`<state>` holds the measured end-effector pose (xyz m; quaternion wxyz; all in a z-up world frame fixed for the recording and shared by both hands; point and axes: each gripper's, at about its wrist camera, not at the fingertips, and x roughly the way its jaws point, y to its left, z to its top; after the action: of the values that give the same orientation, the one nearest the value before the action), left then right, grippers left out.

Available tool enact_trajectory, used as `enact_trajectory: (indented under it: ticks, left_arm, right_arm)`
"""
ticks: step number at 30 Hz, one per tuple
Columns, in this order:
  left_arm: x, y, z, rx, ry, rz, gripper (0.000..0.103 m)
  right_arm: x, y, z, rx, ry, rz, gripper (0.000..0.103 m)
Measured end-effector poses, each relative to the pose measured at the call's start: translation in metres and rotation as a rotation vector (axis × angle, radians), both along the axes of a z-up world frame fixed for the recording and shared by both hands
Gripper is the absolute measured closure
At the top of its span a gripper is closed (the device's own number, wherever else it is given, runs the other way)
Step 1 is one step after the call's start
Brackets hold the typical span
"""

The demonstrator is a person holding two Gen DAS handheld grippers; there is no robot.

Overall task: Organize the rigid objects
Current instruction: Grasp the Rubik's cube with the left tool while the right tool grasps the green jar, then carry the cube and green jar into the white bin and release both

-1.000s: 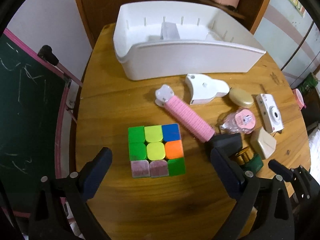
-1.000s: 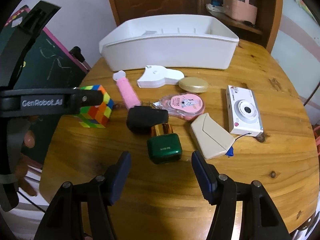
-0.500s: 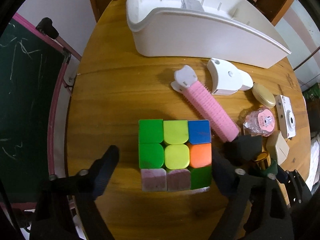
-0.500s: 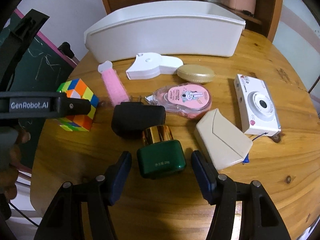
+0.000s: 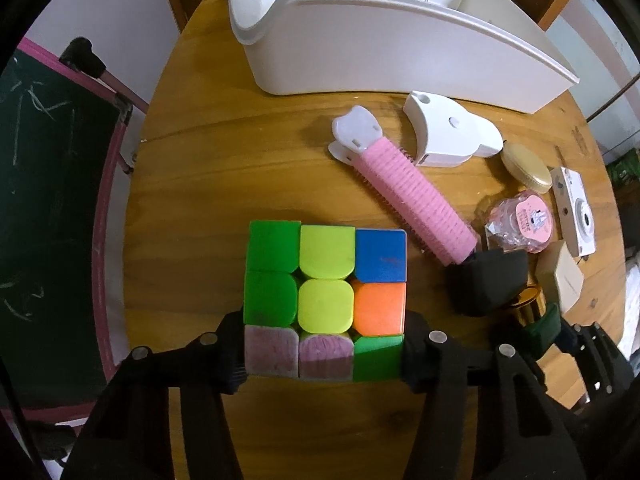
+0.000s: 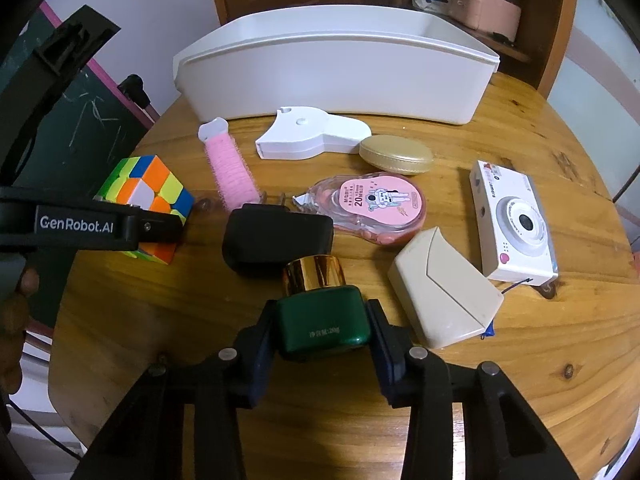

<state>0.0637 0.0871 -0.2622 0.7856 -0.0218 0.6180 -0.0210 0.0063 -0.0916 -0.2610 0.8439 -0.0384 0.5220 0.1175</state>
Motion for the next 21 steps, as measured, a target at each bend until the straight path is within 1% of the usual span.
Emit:
enact_trajectory:
  ticks: [5,9,12,13,15,18,19,20,21]
  left_arm:
    - [-0.001,0.002,0.007,0.031,0.008,0.016,0.044]
    - [-0.007,0.0,0.029,0.03,-0.008,0.025,0.044]
    - [-0.008,-0.003,0.056,0.033,-0.025,0.02,0.044]
    - [-0.007,-0.004,0.071,0.032,-0.037,0.016,0.044]
    - [-0.005,-0.007,0.092,0.034,-0.06,0.01,0.044]
    - [0.002,-0.007,0.132,0.018,-0.105,0.005,0.044]
    - [0.004,-0.006,0.144,0.011,-0.123,0.001,0.044]
    - [0.007,-0.009,0.161,0.016,-0.148,-0.008,0.044]
    - [0.01,-0.012,0.172,0.028,-0.169,-0.017,0.044]
  right_arm:
    - [-0.002,0.002,0.006,-0.006,0.005,0.017,0.061]
    - [-0.004,0.002,0.022,0.008,0.01,0.03,0.061]
    - [-0.002,0.0,0.045,0.017,0.009,0.04,0.061]
    - [-0.001,0.0,0.051,0.019,0.006,0.044,0.061]
    - [0.001,-0.002,0.072,0.029,-0.004,0.049,0.061]
    - [0.009,-0.001,0.11,0.053,-0.034,0.057,0.061]
    - [0.013,-0.001,0.127,0.062,-0.054,0.064,0.061]
    - [0.016,0.0,0.138,0.064,-0.068,0.069,0.061]
    - [0.02,0.0,0.154,0.063,-0.094,0.077,0.061]
